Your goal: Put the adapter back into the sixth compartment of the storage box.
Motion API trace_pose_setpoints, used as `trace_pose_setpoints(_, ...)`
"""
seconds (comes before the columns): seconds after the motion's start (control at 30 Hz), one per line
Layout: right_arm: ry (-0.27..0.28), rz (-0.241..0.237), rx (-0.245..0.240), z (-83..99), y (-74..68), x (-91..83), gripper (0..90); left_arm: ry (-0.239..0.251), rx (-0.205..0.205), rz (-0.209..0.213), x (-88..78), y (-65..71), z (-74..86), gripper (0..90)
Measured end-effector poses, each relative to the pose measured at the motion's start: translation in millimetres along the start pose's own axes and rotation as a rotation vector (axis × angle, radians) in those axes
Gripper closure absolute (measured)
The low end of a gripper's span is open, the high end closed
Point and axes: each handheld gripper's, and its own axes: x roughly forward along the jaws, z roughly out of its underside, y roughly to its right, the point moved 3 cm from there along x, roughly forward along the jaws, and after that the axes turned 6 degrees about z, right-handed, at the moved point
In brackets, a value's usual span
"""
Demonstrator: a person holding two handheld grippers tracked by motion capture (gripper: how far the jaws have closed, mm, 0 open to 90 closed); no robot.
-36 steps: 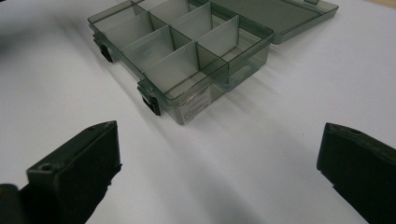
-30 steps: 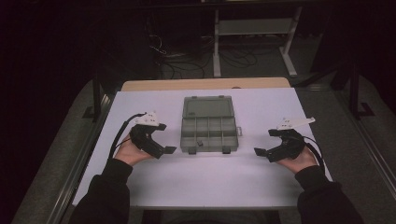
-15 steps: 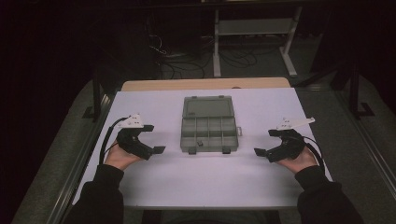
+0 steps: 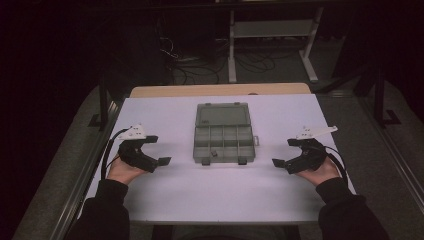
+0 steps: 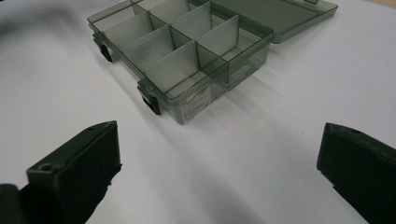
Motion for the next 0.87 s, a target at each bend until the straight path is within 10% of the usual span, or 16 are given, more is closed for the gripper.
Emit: trace_pose_setpoints(0.87,0.001,-0.005,-0.003,-0.2,-0.5,0.0,0.0,0.065,-0.062,-0.083,-31.5,-6.0,28.9,0.0)
